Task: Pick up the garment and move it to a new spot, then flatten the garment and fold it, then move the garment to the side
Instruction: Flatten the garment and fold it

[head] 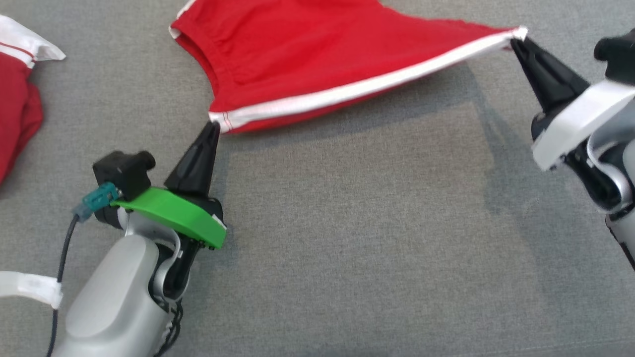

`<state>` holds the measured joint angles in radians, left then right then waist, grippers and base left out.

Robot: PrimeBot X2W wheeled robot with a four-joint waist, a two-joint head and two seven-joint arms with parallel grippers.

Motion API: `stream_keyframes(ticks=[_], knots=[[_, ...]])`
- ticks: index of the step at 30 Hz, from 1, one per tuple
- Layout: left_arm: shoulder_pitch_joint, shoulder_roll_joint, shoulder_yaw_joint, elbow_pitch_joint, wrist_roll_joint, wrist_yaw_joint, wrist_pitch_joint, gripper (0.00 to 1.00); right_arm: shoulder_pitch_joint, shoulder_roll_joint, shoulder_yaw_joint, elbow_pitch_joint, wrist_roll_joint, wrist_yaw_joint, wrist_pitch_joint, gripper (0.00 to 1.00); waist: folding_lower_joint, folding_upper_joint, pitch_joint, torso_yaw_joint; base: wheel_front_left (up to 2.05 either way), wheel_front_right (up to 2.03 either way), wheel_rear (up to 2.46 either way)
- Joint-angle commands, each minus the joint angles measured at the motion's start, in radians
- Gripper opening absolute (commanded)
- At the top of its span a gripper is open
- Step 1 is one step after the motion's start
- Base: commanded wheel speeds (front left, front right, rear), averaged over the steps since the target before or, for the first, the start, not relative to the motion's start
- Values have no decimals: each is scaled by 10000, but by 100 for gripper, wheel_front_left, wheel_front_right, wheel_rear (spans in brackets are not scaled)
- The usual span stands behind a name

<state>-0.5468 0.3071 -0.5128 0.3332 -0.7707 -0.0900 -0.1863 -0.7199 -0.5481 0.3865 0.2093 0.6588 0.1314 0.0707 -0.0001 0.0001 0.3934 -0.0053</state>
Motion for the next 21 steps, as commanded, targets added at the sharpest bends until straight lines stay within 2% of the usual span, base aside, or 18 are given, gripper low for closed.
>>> stream_keyframes(ticks=[1, 11, 21], knots=[[372, 26, -33, 42, 39, 106, -92, 0, 549, -138, -79, -123, -244, -13, 161, 0, 1, -1, -921, 281, 0, 0, 0], [2226, 423, -540, -127, 232, 684, 127, 0, 3959, 38, -986, -1722, -1059, -17, 1511, 0, 1, -1, -2173, 280, 0, 0, 0], [4023, 794, -1039, -895, 600, 1477, 139, 0, 6956, 1205, -2696, -3193, -1629, -17, 2300, 0, 1, -1, -3064, 198, 0, 0, 0]])
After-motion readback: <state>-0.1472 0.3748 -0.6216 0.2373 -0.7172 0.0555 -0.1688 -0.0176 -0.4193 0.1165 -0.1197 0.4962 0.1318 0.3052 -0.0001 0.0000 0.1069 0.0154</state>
